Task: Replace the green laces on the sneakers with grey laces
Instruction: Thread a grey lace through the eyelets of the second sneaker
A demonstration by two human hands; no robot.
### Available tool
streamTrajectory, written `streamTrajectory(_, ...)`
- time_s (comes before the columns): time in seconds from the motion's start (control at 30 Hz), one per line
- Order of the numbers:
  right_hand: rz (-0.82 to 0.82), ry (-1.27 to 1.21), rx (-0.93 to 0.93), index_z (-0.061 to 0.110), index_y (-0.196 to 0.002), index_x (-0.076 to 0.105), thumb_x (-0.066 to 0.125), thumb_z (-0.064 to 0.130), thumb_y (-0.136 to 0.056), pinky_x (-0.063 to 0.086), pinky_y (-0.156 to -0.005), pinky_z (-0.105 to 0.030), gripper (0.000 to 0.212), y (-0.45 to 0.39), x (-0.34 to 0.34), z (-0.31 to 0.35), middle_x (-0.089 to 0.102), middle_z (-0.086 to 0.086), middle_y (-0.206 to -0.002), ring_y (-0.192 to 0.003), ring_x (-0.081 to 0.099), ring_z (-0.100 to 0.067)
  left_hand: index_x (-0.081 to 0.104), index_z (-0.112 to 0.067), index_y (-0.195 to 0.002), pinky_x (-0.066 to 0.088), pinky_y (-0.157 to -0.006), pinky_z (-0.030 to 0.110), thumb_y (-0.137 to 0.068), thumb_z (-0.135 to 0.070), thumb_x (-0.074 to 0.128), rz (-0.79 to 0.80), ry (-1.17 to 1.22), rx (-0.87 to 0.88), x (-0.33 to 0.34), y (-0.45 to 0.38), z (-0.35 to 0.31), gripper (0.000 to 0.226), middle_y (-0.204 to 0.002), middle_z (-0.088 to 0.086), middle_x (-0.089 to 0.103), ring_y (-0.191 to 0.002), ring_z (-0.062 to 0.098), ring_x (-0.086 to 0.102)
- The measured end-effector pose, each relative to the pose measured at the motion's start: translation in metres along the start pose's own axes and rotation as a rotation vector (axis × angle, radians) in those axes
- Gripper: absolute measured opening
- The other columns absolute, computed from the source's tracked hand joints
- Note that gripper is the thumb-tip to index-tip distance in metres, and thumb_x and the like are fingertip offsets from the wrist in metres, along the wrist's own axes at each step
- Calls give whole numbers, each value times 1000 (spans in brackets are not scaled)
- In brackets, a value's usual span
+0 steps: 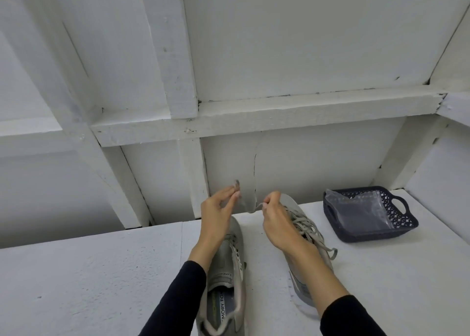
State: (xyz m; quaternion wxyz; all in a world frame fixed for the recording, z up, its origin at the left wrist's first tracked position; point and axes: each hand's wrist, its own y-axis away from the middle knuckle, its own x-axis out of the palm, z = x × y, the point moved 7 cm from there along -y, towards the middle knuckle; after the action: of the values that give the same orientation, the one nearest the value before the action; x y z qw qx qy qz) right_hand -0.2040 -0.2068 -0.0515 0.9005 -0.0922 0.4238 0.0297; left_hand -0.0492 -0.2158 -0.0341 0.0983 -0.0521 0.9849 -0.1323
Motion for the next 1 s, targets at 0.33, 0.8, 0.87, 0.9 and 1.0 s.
streamTrajectory(0.33, -343, -548, 94, 6, -93, 52, 73, 11, -84, 45, -66, -12, 23, 33, -59, 12, 65, -2, -82, -70, 57, -3, 59, -18, -100, 46, -89, 18, -104, -30, 43, 169, 37, -98, 21, 29, -21, 20, -97, -11, 70, -101, 4, 63)
streamTrajectory(0.8, -219, -456, 50, 13, -84, 69, 66, 29, -90, 45, -57, -18, 18, 52, -64, 19, 64, 3, -68, -60, 54, -4, 45, -20, -83, 22, -34, 13, -106, -6, 28, -99, 869, -470, -23, 12, -16, 32, -57, -9, 43, -37, 0, 30)
streamTrajectory(0.87, -184, -452, 62, 14, -81, 70, 63, 33, -92, 44, -59, -25, 24, 53, -66, 13, 62, -1, -67, -60, 51, -7, 45, -21, -83, 24, -36, 12, -106, -8, 29, -267, 897, -435, -47, 6, -11, 31, -71, -7, 48, -37, 0, 34)
streamTrajectory(0.9, -172, -462, 72, 14, -81, 71, 62, 33, -93, 44, -59, -25, 24, 53, -67, 9, 62, -6, -69, -62, 51, -10, 46, -20, -85, 25, -36, 12, -107, -11, 31, -345, 901, -433, -59, 5, -6, 28, -77, -6, 51, -38, 0, 36)
streamTrajectory(1.0, -195, -454, 120, 15, -85, 71, 61, 28, -94, 47, -59, -17, 19, 55, -77, -3, 67, -7, -79, -69, 59, -12, 53, -17, -96, 37, -47, 12, -106, -18, 35, -521, 788, -418, -95, 10, -4, 20, -104, -4, 65, -50, 0, 44)
